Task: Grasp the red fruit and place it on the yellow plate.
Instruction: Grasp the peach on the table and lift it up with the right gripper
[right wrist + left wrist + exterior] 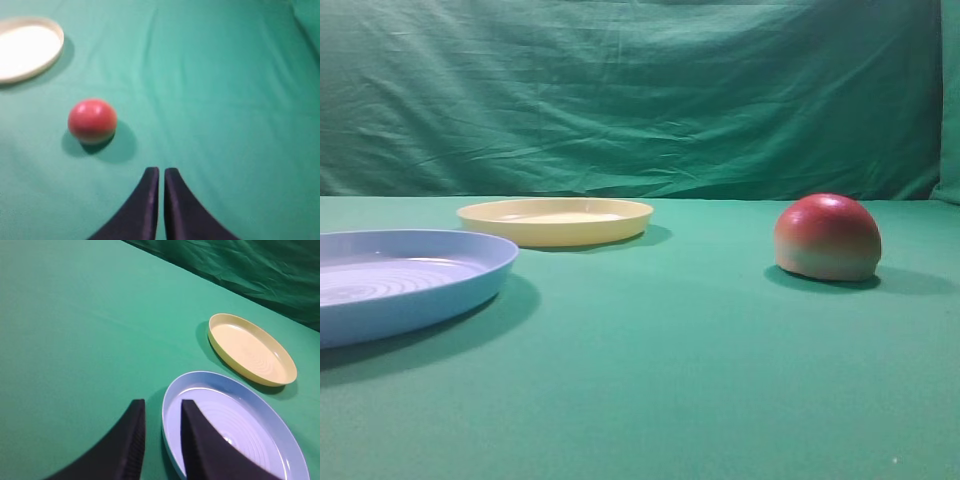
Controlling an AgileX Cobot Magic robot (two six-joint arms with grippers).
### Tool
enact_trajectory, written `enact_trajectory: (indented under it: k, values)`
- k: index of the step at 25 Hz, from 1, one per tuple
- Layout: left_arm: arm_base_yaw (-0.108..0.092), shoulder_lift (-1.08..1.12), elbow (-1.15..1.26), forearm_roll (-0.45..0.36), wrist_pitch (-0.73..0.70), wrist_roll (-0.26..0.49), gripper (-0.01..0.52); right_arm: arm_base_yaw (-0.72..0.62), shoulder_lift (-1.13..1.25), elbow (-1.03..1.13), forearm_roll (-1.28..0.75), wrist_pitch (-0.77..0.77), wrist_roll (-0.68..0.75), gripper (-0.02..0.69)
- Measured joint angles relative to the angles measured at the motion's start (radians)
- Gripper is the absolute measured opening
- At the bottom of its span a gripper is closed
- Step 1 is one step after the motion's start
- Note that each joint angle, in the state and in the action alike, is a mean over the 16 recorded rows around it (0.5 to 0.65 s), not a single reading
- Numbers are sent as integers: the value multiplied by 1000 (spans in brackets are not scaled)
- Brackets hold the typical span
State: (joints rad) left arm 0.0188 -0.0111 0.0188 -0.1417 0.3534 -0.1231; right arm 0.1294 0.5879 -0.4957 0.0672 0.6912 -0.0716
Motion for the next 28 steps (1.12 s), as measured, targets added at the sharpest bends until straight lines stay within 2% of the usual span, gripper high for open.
enact_trajectory:
  k: [7, 17, 21, 28]
  values:
    - [0, 0, 0, 0, 0, 0, 157, 35, 272, -131, 48, 121, -76, 0]
    - [0, 0, 0, 0, 0, 0, 157, 191, 613, -291, 68, 68, -101, 18]
    - [0, 0, 0, 0, 0, 0, 157, 243, 741, -369, 53, 45, -119, 113]
    - [0, 0, 0, 0, 0, 0, 157, 264, 925, -477, 41, 1, -162, 391]
